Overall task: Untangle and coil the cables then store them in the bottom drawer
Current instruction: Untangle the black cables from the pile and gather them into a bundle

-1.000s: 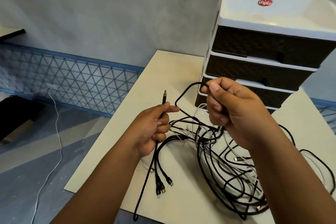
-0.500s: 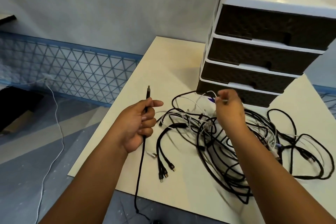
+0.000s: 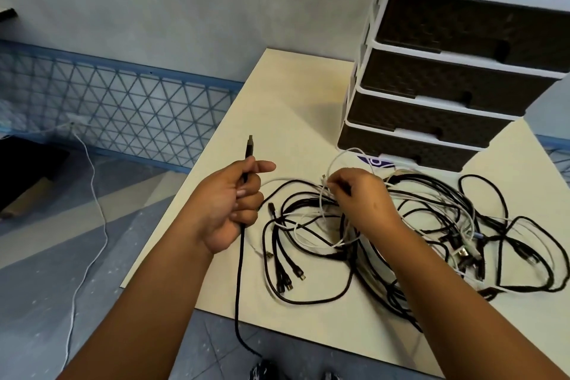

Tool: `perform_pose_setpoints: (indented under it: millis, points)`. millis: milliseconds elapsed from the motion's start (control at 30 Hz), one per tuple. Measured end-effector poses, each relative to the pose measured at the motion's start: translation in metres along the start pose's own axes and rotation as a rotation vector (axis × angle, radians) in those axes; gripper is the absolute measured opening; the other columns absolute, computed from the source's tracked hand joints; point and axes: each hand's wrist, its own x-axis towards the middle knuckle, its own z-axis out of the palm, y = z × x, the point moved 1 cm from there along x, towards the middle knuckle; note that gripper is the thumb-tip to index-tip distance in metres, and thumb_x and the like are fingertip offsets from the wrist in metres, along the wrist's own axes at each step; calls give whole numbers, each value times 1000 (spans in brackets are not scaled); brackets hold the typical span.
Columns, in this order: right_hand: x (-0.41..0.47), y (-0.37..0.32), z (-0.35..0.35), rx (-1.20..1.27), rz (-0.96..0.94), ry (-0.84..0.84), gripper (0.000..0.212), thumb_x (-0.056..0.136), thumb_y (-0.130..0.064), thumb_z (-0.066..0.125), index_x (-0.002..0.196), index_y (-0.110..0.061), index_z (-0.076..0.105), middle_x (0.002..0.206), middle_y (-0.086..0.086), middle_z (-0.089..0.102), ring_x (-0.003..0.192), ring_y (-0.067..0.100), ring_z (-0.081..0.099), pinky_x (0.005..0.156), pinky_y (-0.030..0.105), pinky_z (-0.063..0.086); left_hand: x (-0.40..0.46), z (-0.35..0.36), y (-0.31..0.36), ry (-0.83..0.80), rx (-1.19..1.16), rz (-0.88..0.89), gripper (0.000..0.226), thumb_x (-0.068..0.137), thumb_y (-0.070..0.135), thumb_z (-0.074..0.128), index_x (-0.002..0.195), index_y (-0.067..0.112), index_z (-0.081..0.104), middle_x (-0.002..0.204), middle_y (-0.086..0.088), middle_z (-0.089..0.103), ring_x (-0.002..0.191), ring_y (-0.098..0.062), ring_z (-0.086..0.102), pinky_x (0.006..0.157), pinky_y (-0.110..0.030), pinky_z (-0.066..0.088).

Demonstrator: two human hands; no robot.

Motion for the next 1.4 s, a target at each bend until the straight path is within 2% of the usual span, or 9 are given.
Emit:
perform_pose_setpoints:
  millis: [200, 567, 700, 800, 967, 1067, 1133, 1233, 1400]
  points:
    - [11, -3, 13, -263, 31, -209, 18, 87, -25, 66, 103, -16, 67, 102, 5, 66, 98, 27, 60, 73, 30, 43, 3, 7, -4, -16, 26, -10, 28, 100, 29, 42, 99, 9, 62, 52, 7, 23, 40, -2, 16, 37, -15, 8]
    - [5, -12, -4, -388, -145, -190, 23, 90, -28, 56, 110, -19, 61, 104, 9, 63, 101, 29, 54, 77, 33, 40, 13, 33, -18, 37, 202, 39, 22, 98, 29, 52, 100, 9, 63, 53, 7, 25, 43, -5, 17, 36, -16, 13]
    - [6, -25, -29, -247, -155, -148, 19, 96, -30, 53, 110, -18, 52, 94, 11, 62, 88, 31, 58, 67, 35, 43, 31, 56, -35, 198, 511, 167, 30, 84, 39, 71, 91, 10, 66, 50, 14, 43, 42, -5, 37, 43, -20, 26]
    - [6, -29, -46, -121, -134, -134, 14, 95, -27, 56, 107, -20, 58, 95, 4, 66, 88, 24, 61, 67, 34, 48, 40, 66, -41, 289, 695, 302, 29, 81, 41, 74, 89, 14, 68, 78, 9, 66, 72, -6, 60, 59, -24, 41]
    - [1, -22, -69, -7, -44, -230, 16, 98, -26, 55, 110, -23, 64, 90, -3, 67, 78, 16, 61, 62, 26, 44, 48, 73, -38, 336, 730, 399, 27, 90, 32, 65, 78, 8, 65, 64, 2, 59, 59, -15, 52, 55, -26, 37]
    - [-2, -16, -85, 92, -10, -226, 11, 100, -23, 52, 106, -23, 61, 84, -3, 67, 75, 12, 65, 64, 30, 49, 54, 72, -33, 397, 688, 413, 30, 92, 31, 62, 76, 6, 64, 72, -5, 66, 67, -20, 60, 61, -27, 43]
    - [-3, -13, -96, 265, 10, -188, 9, 101, -19, 50, 105, -20, 58, 85, 4, 69, 69, 4, 65, 63, 28, 50, 59, 66, -30, 424, 656, 385, 32, 92, 30, 62, 72, 5, 61, 70, -6, 64, 66, -23, 58, 63, -31, 44]
    - [-3, -18, -118, 675, -6, -88, 13, 102, -8, 44, 101, -17, 55, 81, 10, 59, 71, 13, 67, 71, 23, 54, 65, 58, -31, 425, 679, 343, 30, 92, 25, 63, 68, 7, 57, 60, -3, 52, 59, -22, 47, 57, -31, 35]
    - [7, -38, -154, 1129, -63, 97, 13, 103, -8, 41, 105, -13, 54, 76, 4, 56, 66, 18, 61, 71, 33, 58, 65, 61, -41, 413, 600, 266, 27, 91, 20, 65, 67, 10, 55, 52, 1, 42, 46, -16, 34, 47, -28, 28]
